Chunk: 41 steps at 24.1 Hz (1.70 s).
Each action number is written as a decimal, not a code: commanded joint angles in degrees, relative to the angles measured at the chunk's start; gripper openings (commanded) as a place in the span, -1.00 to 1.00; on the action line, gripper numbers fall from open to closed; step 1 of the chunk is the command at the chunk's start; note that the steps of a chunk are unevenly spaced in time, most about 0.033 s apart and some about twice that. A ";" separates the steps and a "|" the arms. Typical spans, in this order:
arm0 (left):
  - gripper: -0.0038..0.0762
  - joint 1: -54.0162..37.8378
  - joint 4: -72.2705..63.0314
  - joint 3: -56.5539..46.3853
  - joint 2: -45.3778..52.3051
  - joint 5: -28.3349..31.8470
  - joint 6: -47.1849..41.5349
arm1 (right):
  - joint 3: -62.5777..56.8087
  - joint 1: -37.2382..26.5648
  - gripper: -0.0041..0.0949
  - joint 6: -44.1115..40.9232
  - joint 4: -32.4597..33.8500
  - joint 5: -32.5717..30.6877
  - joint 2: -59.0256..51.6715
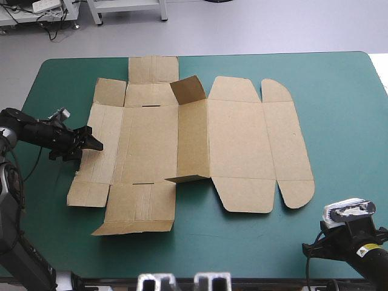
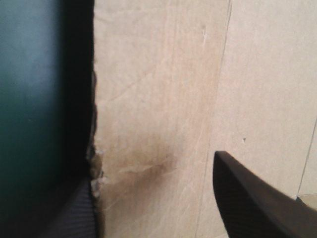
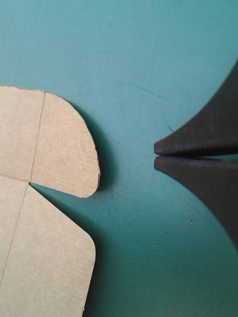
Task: Fold the box
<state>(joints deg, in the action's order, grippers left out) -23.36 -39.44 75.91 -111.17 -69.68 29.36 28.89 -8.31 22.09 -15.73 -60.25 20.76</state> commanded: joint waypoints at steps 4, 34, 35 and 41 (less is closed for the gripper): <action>-0.09 1.59 -8.00 -1.00 -0.35 -4.88 -1.92 | 1.28 0.16 -0.96 0.05 -0.79 2.95 0.53; -0.93 50.46 42.23 31.79 13.86 15.49 11.19 | 1.28 0.16 -0.96 2.49 -4.58 0.20 0.53; -0.93 51.93 42.74 31.79 13.67 16.15 12.73 | 1.28 0.16 -0.96 2.99 -4.69 0.20 0.53; -0.93 59.41 48.42 31.69 13.02 17.97 19.15 | 2.74 0.16 -0.96 4.34 -4.79 0.44 0.53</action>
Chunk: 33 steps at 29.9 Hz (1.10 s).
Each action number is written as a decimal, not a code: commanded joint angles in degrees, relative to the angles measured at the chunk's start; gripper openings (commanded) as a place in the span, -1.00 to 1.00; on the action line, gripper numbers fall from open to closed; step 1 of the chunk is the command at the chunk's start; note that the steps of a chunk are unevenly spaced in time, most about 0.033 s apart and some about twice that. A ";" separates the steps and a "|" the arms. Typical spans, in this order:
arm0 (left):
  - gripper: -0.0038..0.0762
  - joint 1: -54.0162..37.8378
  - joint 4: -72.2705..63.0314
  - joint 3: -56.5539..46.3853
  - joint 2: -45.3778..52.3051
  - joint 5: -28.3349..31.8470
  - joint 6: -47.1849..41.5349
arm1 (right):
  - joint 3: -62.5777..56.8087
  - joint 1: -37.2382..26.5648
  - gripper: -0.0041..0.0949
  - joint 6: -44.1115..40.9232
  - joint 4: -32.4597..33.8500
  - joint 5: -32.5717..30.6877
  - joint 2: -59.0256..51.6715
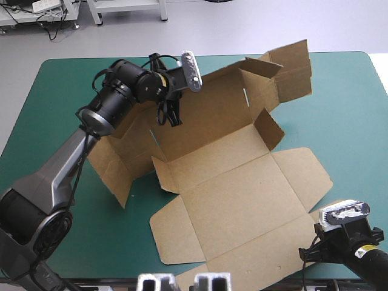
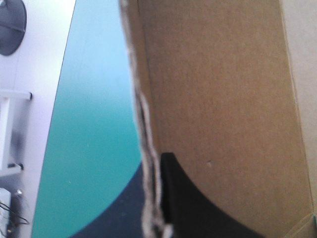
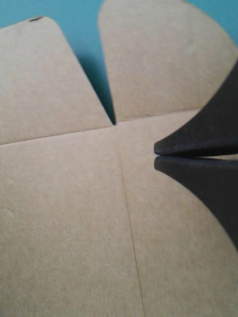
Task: Fold the box
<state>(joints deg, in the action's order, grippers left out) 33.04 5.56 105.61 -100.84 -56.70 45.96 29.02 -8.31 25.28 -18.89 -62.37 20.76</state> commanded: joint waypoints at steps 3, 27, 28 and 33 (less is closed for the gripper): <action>-0.93 6.39 8.44 1.99 2.60 6.44 2.64 | 5.47 0.16 -0.96 1.58 -1.37 2.82 0.53; -0.93 21.45 48.15 -20.00 5.81 20.07 -33.67 | 47.10 0.16 -0.96 -2.75 -1.35 0.58 24.86; -0.93 21.73 50.08 -21.16 6.07 20.68 -35.83 | 49.40 0.16 -0.96 -2.75 -1.46 0.45 27.69; -0.93 23.41 57.55 -25.55 6.36 21.10 -43.28 | 60.86 0.16 -0.96 -2.30 -3.75 -1.96 42.36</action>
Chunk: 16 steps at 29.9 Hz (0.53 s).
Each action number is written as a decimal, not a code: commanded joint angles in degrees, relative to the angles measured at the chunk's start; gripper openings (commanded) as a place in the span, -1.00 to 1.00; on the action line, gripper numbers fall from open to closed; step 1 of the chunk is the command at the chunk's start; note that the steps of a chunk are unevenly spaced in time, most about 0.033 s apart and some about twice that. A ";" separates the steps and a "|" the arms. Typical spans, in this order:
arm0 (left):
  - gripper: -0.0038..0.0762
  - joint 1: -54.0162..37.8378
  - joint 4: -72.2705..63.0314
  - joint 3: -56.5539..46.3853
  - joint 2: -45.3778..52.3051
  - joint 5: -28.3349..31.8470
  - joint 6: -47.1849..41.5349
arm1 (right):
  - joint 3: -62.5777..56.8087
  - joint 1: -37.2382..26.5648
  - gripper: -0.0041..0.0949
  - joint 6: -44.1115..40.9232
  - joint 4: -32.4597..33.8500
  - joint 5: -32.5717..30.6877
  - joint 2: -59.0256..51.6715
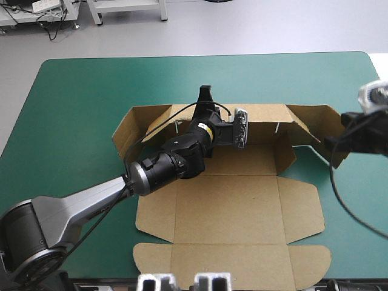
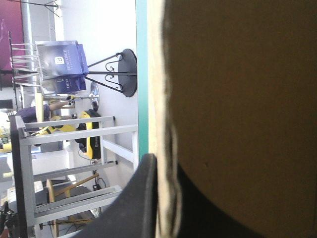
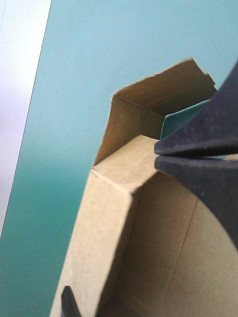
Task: Fold the box
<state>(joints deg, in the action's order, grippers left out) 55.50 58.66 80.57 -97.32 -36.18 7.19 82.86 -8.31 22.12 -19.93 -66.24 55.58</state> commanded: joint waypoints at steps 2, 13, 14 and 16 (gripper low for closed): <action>-0.93 1.20 5.74 -1.58 2.84 0.70 -5.97 | 11.51 0.16 -0.96 1.92 -4.21 -0.30 13.40; -0.93 1.45 6.60 -1.61 2.84 0.37 -7.19 | 29.11 0.16 -0.96 2.36 -8.30 -5.62 39.96; -0.93 1.45 6.60 -1.61 2.84 0.37 -7.19 | 29.11 0.16 -0.96 2.36 -8.16 -5.62 41.33; -0.93 1.45 7.15 -1.61 2.84 0.35 -8.34 | 28.86 0.16 -0.96 2.36 -6.99 -5.62 43.37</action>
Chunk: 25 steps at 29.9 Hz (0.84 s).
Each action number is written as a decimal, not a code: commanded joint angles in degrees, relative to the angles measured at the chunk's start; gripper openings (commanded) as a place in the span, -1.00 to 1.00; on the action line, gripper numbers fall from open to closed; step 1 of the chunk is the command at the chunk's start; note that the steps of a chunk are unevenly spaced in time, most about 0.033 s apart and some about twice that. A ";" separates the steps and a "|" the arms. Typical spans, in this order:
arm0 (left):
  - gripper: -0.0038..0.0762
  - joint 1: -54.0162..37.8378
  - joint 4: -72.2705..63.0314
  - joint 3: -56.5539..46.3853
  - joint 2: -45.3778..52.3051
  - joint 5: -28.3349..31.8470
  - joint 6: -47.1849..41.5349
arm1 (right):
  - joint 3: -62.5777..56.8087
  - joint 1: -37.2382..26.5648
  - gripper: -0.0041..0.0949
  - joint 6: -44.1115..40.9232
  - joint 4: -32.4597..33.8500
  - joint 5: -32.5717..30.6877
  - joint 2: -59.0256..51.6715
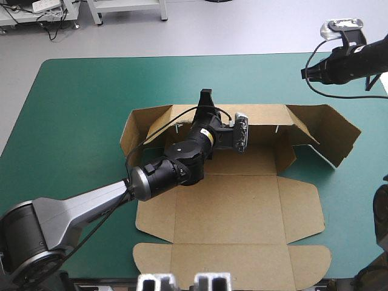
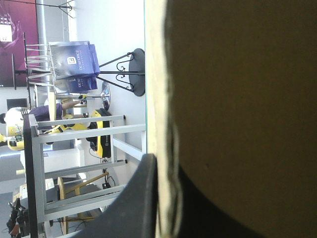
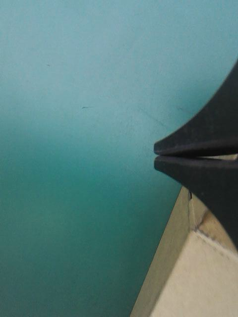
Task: Fold the box
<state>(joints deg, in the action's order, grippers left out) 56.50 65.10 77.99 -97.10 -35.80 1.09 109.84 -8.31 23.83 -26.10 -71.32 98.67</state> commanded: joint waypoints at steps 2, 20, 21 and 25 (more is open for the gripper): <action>-0.93 0.45 2.26 0.97 2.62 -0.13 -4.69 | 1.10 0.16 -0.96 0.65 0.32 -0.63 1.53; -0.93 0.45 6.49 0.97 2.32 -0.13 -10.55 | -17.48 -3.64 -0.97 11.36 -8.16 -0.67 -3.35; -0.93 0.45 6.49 0.97 2.25 -0.13 -10.55 | -18.82 -4.54 -0.97 12.32 -9.12 -0.67 -4.36; -0.93 0.45 6.49 0.97 1.87 -0.13 -10.55 | -25.44 -8.20 -0.97 18.28 -13.56 -0.67 -7.96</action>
<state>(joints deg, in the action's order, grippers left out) 56.57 69.78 77.53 -97.45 -35.99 -8.23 87.12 -13.92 36.93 -33.95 -70.54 95.66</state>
